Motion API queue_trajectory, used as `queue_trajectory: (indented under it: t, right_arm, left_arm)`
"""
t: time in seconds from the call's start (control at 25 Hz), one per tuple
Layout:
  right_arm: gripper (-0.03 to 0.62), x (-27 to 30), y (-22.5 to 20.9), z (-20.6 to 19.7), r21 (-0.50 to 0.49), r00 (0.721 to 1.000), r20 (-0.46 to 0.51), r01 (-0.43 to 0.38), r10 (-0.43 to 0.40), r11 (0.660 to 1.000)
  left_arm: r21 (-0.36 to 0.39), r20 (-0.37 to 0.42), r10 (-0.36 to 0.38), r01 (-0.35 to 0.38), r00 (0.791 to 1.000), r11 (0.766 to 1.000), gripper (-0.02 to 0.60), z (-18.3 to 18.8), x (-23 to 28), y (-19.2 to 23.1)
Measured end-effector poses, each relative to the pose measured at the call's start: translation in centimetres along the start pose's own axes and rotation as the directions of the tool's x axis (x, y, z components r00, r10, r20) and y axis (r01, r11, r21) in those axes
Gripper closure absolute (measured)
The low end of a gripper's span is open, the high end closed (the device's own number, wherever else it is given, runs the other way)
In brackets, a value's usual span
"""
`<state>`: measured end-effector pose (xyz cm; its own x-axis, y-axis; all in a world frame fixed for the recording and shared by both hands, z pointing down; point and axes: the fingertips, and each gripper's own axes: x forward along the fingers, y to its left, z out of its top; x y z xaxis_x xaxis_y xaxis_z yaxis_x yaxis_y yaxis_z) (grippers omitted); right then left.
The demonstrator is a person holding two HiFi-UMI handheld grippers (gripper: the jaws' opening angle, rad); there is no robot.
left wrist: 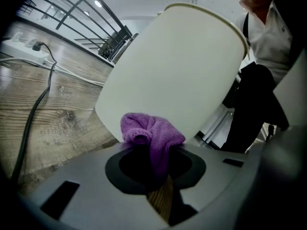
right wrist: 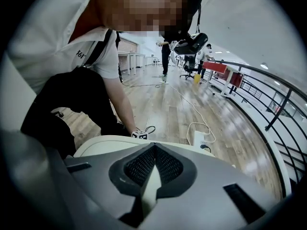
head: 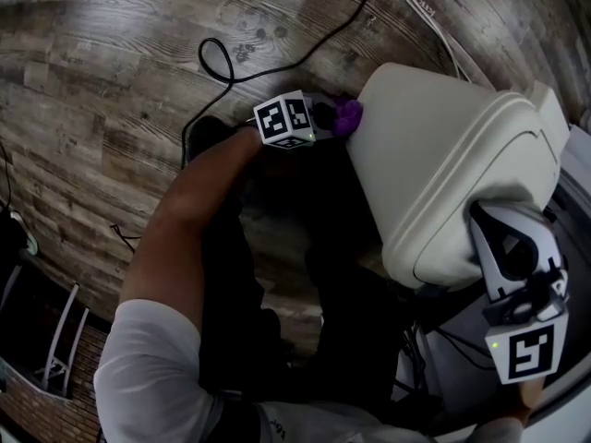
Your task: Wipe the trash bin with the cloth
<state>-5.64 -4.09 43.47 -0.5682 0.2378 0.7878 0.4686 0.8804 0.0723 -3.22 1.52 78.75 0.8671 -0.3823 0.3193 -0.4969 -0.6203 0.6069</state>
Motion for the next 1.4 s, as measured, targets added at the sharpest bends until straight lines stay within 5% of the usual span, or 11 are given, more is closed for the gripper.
queue_trajectory:
  t: [0.44,0.8,1.16,1.4]
  right_arm:
    - [0.586,0.1,0.0,0.2,-0.004,1.0,0.009,0.005,-0.005,1.0]
    - [0.586,0.5,-0.1,0.2,0.027,1.0,-0.03,-0.001,0.002,1.0]
    - [0.586,0.9,-0.3,-0.1,0.071,0.993,-0.114,0.011,-0.003,0.997]
    - [0.586,1.1,-0.3,-0.2,0.131,0.986,-0.163,0.069,-0.047,0.989]
  left_arm:
    - [0.012,-0.104,-0.081,0.083,0.991,0.996,0.497,-3.3,0.5,-4.4]
    - [-0.009,-0.202,-0.277,0.281,0.94,0.96,0.497,-4.1,1.1,-15.7]
    - [-0.156,-0.099,-0.128,0.111,0.987,0.981,0.497,1.4,-6.3,-17.1]
    - [-0.213,-0.065,-0.054,0.039,0.996,0.976,0.497,6.1,-11.1,-17.7]
